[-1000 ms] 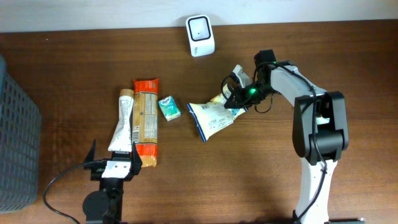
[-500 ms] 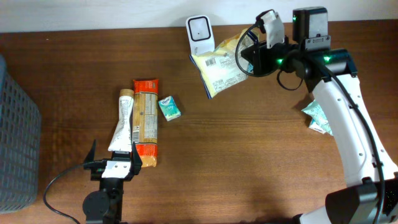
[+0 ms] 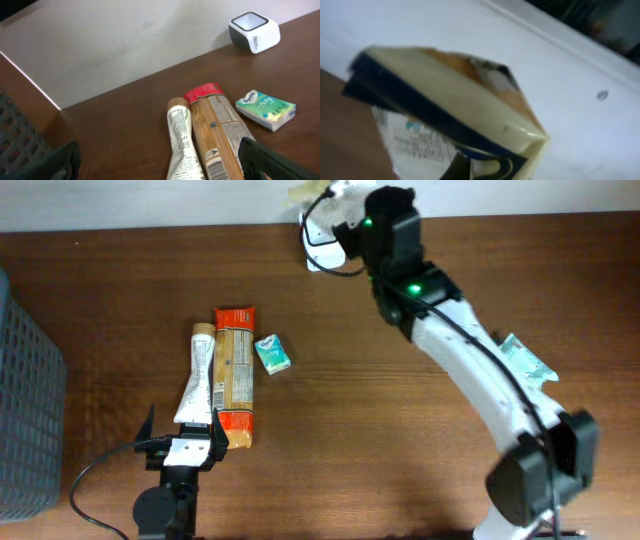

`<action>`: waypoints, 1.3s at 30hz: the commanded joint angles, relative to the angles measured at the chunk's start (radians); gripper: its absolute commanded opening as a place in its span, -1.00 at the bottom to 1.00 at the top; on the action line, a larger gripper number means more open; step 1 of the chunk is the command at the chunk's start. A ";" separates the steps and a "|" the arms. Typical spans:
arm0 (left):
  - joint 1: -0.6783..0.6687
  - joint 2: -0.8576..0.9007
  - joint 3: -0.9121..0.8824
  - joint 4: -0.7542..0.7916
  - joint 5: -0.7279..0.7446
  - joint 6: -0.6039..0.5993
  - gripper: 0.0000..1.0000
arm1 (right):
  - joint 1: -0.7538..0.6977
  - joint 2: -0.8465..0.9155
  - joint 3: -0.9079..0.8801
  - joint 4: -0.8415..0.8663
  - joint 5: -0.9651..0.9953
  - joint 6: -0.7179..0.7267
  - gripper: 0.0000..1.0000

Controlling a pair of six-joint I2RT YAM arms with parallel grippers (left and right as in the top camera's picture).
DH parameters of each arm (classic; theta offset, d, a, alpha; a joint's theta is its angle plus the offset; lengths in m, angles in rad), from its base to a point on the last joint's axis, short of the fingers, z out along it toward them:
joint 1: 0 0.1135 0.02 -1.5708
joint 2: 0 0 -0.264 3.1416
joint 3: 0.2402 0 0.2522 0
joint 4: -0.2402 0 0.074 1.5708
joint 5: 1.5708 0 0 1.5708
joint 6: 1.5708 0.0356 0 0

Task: Scan the item barcode
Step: 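Carry the snack bag up and hold it under the scanner, then carry the snack bag to the right edge and release it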

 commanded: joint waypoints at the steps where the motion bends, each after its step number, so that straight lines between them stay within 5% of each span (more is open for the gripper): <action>1: 0.006 -0.005 -0.005 0.000 0.004 0.012 0.98 | 0.000 0.139 0.010 0.298 0.109 -0.436 -0.92; 4: 0.006 -0.005 -0.005 0.000 0.004 0.012 0.97 | 0.000 0.261 0.010 0.555 0.104 -0.727 -0.92; 9: 0.006 -0.005 -0.006 0.000 0.004 0.013 0.98 | -0.012 0.395 0.011 0.775 0.027 -0.798 -0.92; 31: 0.006 -0.005 -0.006 0.000 0.004 0.012 0.98 | -0.031 0.445 0.010 0.829 -0.074 -0.865 -0.92; 37: 0.006 -0.005 -0.006 0.000 0.004 0.012 0.98 | -0.026 0.242 0.010 0.763 0.115 -0.587 -0.92; 39: 0.006 -0.005 -0.006 0.000 0.004 0.013 0.98 | -0.018 0.116 0.010 0.510 0.158 -0.416 -0.92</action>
